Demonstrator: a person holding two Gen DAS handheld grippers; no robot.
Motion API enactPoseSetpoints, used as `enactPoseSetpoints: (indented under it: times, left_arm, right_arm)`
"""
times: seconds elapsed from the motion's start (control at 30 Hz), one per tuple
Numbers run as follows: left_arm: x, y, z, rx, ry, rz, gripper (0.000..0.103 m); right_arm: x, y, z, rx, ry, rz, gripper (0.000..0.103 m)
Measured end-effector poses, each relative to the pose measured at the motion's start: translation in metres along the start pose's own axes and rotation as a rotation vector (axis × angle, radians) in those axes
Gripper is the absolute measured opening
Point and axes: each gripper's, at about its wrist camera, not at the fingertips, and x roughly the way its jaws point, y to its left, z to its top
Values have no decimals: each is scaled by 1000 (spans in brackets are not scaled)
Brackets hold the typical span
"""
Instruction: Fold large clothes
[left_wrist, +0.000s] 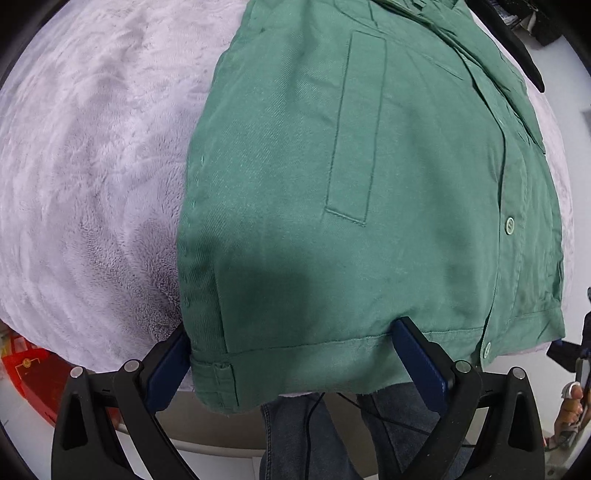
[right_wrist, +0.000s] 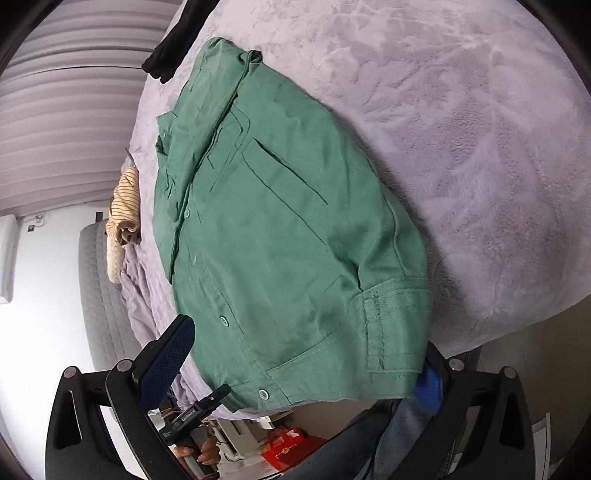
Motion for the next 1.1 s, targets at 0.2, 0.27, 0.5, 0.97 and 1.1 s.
enactPoseSetpoints:
  times: [0.2, 0.27, 0.5, 0.97, 1.1]
  left_arm:
    - [-8, 0, 6, -8, -47, -16, 68]
    - [-16, 6, 7, -12, -61, -71, 37]
    - [-66, 11, 19, -51, -113, -311, 14]
    - [-174, -15, 190, -145, -421, -359, 14]
    - [-171, -20, 253, -179, -480, -315, 14]
  right_arm:
    - [5, -27, -8, 67, 0, -49, 103]
    - [9, -33, -9, 103, 0, -33, 92]
    - [3, -20, 1, 106, 32, 110, 9]
    - [12, 178, 152, -222, 52, 337, 9]
    - [39, 215, 218, -248, 41, 322, 9]
